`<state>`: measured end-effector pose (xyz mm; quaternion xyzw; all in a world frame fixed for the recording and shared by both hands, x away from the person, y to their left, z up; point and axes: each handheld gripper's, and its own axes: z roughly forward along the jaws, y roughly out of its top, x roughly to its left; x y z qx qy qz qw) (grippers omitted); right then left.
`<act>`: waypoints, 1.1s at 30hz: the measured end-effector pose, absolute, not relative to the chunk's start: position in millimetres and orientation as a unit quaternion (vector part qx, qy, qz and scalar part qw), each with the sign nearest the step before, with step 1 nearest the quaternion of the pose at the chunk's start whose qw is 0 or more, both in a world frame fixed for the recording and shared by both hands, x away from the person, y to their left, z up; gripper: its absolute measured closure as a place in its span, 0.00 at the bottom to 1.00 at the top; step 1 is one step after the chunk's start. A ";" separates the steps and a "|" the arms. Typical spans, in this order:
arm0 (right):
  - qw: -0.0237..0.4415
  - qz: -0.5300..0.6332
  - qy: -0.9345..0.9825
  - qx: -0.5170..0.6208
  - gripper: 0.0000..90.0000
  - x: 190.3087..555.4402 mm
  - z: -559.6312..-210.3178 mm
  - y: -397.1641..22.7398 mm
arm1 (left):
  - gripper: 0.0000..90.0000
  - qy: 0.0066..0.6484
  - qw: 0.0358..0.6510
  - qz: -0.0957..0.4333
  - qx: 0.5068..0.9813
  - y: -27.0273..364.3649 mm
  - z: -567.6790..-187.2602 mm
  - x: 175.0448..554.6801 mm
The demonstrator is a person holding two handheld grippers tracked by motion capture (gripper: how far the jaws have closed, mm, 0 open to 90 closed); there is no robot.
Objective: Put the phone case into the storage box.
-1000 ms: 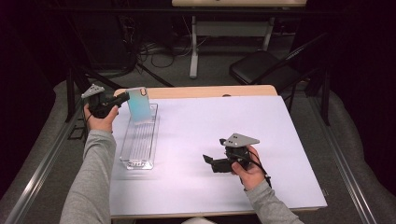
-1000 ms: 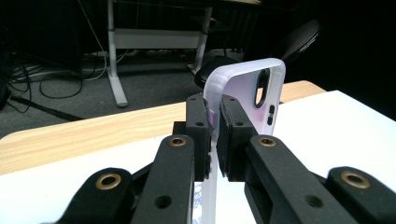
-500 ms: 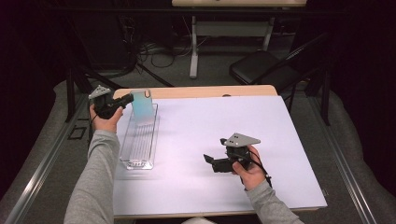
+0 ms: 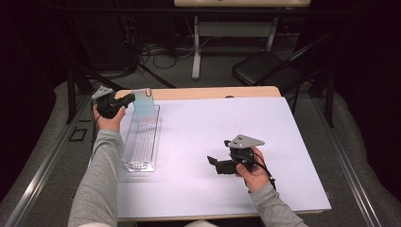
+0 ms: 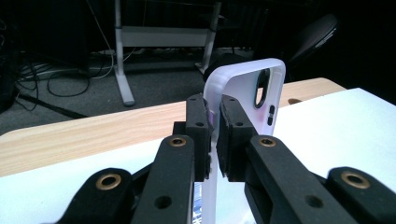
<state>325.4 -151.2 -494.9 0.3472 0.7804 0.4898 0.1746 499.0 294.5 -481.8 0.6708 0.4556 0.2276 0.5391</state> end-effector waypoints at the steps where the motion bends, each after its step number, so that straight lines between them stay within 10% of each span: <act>1: 0.175 0.489 0.781 0.347 0.16 325.6 -495.1 -151.4 | 0.94 0.455 0.539 0.228 0.671 294.8 -482.2 499.3; 33: 0.171 0.484 0.783 0.352 0.16 328.0 -499.1 -153.2 | 0.94 0.452 0.526 0.249 0.677 280.2 -499.8 514.5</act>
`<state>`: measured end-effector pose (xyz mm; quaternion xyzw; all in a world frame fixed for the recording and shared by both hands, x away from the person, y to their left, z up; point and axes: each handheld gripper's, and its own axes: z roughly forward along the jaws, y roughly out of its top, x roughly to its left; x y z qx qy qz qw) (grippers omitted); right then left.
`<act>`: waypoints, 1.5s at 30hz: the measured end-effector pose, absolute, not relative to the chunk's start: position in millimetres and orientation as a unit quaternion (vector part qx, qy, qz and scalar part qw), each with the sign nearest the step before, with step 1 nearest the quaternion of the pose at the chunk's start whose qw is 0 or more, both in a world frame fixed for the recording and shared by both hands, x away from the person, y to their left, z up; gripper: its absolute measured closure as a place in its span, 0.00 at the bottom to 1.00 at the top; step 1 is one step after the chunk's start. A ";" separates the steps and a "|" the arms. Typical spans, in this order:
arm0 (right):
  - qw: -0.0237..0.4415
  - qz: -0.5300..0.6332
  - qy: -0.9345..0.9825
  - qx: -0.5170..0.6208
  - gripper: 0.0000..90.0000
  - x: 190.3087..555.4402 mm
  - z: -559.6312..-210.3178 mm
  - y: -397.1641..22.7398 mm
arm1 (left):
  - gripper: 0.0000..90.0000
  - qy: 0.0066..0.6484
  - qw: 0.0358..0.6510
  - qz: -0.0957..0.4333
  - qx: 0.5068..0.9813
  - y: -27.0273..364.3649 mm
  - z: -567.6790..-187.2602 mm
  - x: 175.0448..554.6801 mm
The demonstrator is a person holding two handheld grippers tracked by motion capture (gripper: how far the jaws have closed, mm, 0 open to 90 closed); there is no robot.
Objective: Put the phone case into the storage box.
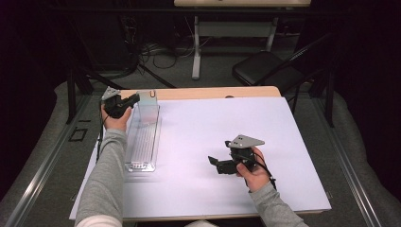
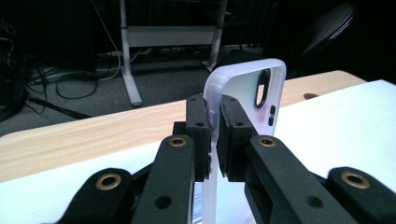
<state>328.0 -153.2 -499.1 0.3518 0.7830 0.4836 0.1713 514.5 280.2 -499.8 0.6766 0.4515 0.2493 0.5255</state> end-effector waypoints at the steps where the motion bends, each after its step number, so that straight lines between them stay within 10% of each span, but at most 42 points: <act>1: 0.168 0.483 0.783 0.354 0.16 327.8 -499.3 -152.8 | 0.94 0.452 0.526 0.251 0.676 280.3 -499.8 514.3; 45: 0.168 0.479 0.787 0.350 0.16 328.1 -502.2 -152.0 | 0.92 0.467 0.515 0.266 0.668 288.8 -505.3 518.3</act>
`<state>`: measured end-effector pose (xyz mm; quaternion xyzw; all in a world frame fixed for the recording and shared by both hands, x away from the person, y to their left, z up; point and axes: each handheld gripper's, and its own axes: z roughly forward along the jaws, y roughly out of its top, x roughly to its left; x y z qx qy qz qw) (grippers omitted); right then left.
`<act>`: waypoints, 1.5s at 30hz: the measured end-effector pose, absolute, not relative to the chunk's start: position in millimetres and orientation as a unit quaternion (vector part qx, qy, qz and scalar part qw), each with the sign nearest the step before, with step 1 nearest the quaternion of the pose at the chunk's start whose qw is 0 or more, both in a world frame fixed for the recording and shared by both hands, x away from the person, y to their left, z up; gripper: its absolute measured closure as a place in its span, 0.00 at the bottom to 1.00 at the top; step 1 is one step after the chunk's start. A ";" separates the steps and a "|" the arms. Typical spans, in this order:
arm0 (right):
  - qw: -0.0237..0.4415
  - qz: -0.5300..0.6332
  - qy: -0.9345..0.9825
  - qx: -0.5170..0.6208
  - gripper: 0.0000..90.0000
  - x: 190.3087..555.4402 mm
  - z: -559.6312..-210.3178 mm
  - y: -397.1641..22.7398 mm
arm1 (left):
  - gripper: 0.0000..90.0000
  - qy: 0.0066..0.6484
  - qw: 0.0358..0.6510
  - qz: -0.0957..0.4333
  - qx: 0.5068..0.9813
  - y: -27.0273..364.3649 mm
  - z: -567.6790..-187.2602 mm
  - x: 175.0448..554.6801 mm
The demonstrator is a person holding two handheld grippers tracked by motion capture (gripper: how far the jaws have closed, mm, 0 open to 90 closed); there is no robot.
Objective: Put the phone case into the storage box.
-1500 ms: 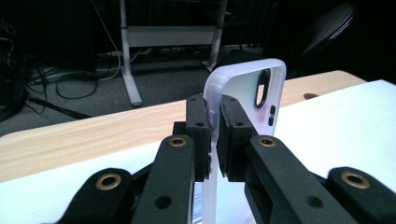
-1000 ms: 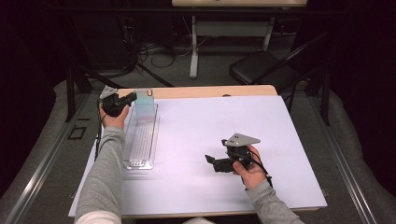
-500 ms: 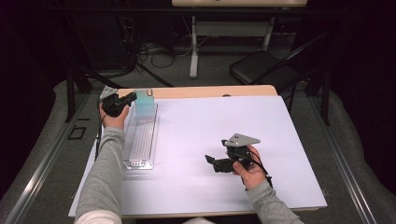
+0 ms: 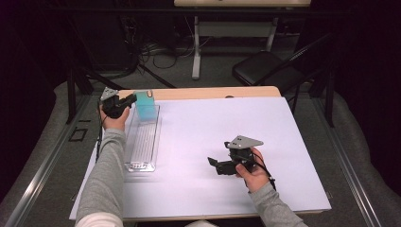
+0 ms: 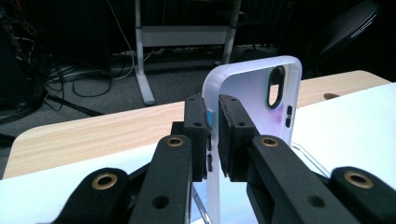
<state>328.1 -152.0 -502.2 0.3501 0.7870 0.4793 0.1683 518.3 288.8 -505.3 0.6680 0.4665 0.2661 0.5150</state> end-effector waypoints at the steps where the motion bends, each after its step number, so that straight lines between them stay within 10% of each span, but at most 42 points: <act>1: 0.168 0.479 0.787 0.351 0.16 328.1 -502.4 -152.0 | 0.92 0.467 0.515 0.266 0.668 289.0 -505.5 518.4; 33: 0.167 0.479 0.787 0.351 0.16 328.1 -503.9 -151.2 | 0.83 0.475 0.509 0.272 0.664 289.1 -507.7 519.4; 45: 0.167 0.478 0.788 0.349 0.16 327.9 -504.1 -150.4 | 0.63 0.487 0.503 0.272 0.660 290.7 -505.6 517.2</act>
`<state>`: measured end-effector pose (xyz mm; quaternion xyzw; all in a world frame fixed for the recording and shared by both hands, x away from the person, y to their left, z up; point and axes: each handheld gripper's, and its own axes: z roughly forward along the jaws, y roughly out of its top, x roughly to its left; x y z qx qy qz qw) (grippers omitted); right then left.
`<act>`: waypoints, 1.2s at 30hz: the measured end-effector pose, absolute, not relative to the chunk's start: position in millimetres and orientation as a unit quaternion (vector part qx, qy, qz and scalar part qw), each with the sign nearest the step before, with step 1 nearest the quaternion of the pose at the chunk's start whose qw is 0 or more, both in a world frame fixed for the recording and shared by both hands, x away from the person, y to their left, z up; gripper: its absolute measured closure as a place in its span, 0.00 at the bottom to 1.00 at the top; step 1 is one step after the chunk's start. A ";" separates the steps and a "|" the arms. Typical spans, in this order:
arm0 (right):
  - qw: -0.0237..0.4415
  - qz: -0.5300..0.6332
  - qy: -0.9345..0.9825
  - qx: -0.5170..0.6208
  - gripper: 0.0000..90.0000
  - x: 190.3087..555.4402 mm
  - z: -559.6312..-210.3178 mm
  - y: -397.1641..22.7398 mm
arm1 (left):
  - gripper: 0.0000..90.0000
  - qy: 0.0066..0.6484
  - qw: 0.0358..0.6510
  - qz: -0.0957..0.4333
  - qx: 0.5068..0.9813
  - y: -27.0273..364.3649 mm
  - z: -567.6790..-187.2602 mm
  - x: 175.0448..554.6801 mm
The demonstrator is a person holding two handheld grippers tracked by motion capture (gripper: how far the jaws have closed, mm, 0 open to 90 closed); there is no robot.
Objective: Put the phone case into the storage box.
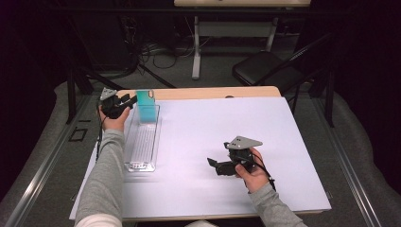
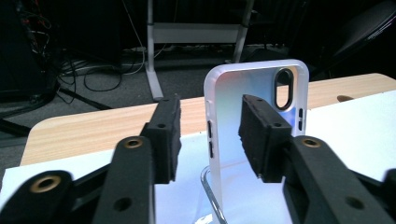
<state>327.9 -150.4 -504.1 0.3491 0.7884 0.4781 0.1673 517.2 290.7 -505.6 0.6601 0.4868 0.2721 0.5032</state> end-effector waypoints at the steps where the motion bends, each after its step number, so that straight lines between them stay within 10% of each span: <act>1: 0.167 0.478 0.788 0.349 0.16 327.9 -504.1 -150.4 | 0.62 0.487 0.503 0.272 0.661 290.7 -505.5 517.1; 36: 0.165 0.478 0.790 0.347 0.16 327.8 -503.1 -151.1 | 0.38 0.502 0.474 0.263 0.673 293.5 -486.5 502.0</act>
